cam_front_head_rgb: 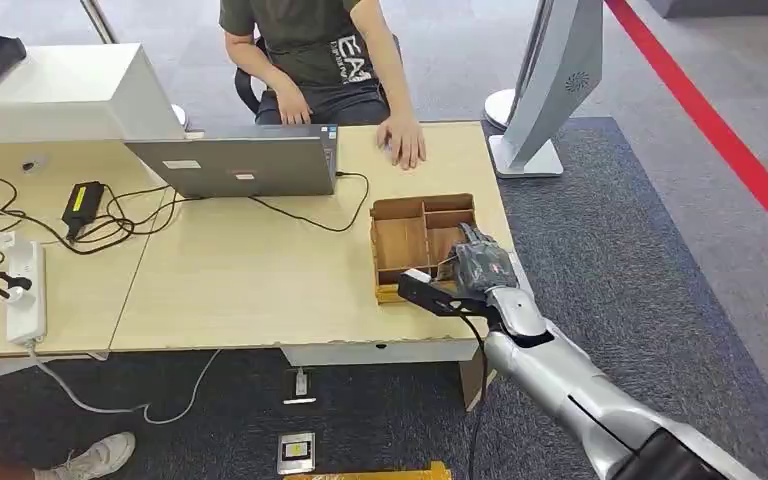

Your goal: Pass the card to the sensor for recognition and then transmit it.

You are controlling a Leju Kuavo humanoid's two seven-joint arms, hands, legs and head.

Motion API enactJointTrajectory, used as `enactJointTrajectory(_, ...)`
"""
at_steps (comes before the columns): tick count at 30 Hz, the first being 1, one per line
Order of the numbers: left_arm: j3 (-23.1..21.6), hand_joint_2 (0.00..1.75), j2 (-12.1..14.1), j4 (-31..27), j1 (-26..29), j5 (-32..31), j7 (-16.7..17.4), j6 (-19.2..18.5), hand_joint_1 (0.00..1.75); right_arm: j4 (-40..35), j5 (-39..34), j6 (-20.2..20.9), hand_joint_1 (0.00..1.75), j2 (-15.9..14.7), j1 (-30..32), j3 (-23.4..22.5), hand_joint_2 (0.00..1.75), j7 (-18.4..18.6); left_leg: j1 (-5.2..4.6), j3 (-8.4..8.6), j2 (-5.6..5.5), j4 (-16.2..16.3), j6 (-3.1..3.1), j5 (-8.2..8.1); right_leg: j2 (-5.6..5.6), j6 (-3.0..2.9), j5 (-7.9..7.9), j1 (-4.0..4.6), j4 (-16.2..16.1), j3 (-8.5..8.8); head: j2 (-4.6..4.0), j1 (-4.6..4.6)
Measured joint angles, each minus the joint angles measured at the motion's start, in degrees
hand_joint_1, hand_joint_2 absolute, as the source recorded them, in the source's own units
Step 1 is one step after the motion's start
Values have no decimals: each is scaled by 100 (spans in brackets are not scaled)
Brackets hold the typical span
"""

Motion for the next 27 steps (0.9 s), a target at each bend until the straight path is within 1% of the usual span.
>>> enactJointTrajectory(10,0,0,0,0,7,0,0,0,0,0,2,17,175,2,9,0,175,4,0,1,0,0,0,0,0,0,0,0,0,0,0,0)
enactJointTrajectory(16,-9,0,-2,0,11,-37,-4,-15,0,-61,42,-243,175,-2,-28,-15,175,-11,0,-1,0,0,0,0,1,2,3,0,1,0,0,0)
enactJointTrajectory(20,-42,0,-7,0,8,-122,17,-22,0,-403,114,-57,175,-50,-241,-118,175,92,0,1,4,1,-1,1,2,1,4,0,1,0,0,0)
enactJointTrajectory(27,-114,0,-9,0,-14,-206,33,-111,0,-1211,223,326,175,-133,-609,-249,175,293,0,0,3,2,-2,3,2,1,4,0,1,-1,0,2)
